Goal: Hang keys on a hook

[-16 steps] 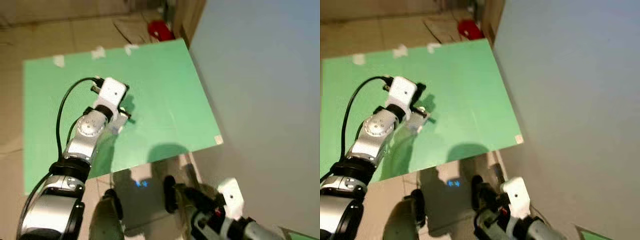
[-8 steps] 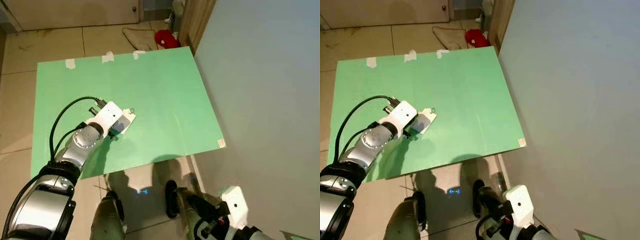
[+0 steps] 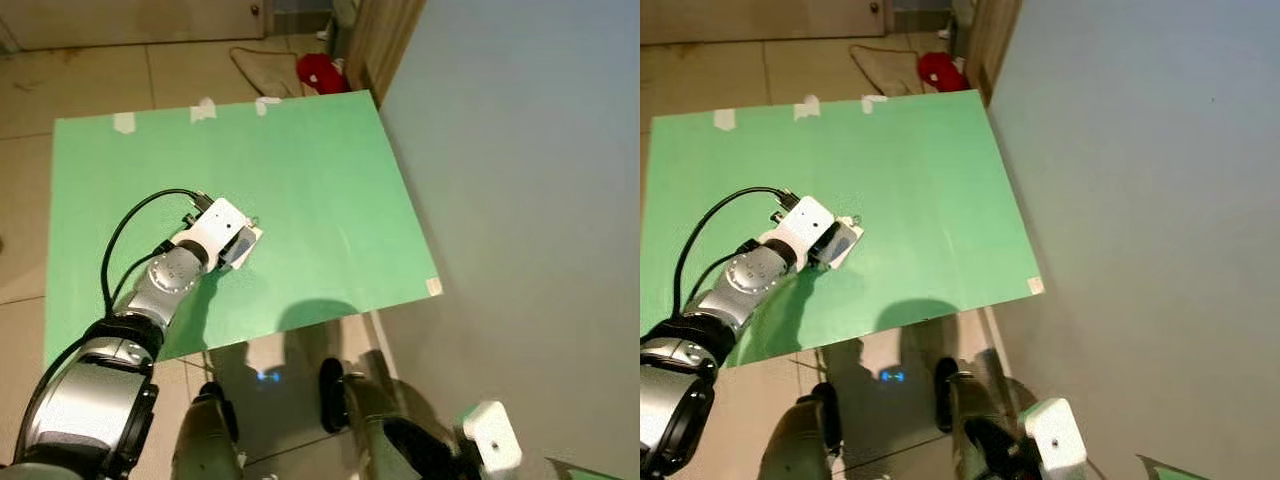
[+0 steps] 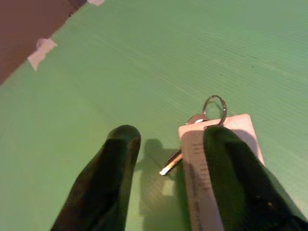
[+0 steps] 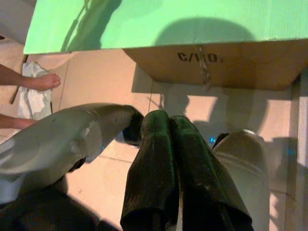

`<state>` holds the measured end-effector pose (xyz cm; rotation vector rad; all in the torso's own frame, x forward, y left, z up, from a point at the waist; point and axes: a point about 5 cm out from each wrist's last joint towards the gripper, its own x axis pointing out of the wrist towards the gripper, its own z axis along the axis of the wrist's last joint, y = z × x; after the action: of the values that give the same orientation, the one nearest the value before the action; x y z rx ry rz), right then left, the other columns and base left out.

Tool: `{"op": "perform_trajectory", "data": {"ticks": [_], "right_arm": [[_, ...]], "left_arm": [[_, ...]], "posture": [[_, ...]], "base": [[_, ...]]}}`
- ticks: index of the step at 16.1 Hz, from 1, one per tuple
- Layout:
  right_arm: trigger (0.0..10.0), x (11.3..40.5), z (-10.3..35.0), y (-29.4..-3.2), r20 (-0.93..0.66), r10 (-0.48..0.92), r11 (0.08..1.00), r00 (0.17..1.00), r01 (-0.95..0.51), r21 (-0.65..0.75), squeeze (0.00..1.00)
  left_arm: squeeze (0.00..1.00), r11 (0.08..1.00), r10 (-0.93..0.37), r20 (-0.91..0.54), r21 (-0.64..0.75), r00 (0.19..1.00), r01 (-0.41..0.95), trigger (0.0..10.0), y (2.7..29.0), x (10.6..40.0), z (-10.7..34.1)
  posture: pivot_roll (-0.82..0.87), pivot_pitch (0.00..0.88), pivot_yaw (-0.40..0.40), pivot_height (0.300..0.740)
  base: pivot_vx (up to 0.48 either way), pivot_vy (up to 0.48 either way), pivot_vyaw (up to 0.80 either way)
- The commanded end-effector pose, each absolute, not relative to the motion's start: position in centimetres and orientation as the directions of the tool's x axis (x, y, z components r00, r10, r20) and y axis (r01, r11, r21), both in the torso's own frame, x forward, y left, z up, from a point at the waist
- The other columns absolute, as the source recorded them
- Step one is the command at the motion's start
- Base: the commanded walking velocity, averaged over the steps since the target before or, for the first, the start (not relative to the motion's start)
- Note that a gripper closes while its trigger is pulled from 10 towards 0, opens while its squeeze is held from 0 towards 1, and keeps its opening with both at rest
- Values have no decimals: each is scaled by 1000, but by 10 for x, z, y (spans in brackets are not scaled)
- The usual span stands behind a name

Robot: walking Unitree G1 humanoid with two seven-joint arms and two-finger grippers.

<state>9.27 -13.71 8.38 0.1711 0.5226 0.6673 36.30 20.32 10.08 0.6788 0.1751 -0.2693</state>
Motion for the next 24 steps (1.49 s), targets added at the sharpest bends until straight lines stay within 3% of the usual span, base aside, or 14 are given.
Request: {"op": "perform_trajectory", "data": {"ticks": [1,2,3,4,23,24], "right_arm": [[10000,86,84,-139,-436,620,784,652,-530,322,0],[10000,81,86,-138,-440,620,785,650,-527,327,0],[10000,78,87,-138,-446,618,786,648,-522,331,0],[10000,71,88,-138,-456,614,789,644,-513,338,0],[10000,40,95,-135,-513,589,808,625,-459,370,0],[10000,39,95,-135,-515,589,808,623,-458,370,0]], "left_arm": [[1000,765,-185,-272,564,944,312,10000,200,360,92],[1000,769,-185,-280,556,942,316,10000,199,360,90],[698,767,-182,-285,557,941,318,10000,198,359,90],[0,772,-183,-295,547,938,323,10000,197,359,87],[0,742,-197,-293,579,936,337,10000,189,362,89],[0,740,-206,-296,577,933,346,9020,187,362,89]], "posture": [[-399,382,-156,722],[-406,386,-157,722],[-414,393,-158,722],[-423,401,-162,722],[-484,482,-186,722],[-484,481,-188,722]], "base": [[0,0,0],[0,0,0],[0,0,0],[0,0,0],[0,0,0],[0,0,0]]}}
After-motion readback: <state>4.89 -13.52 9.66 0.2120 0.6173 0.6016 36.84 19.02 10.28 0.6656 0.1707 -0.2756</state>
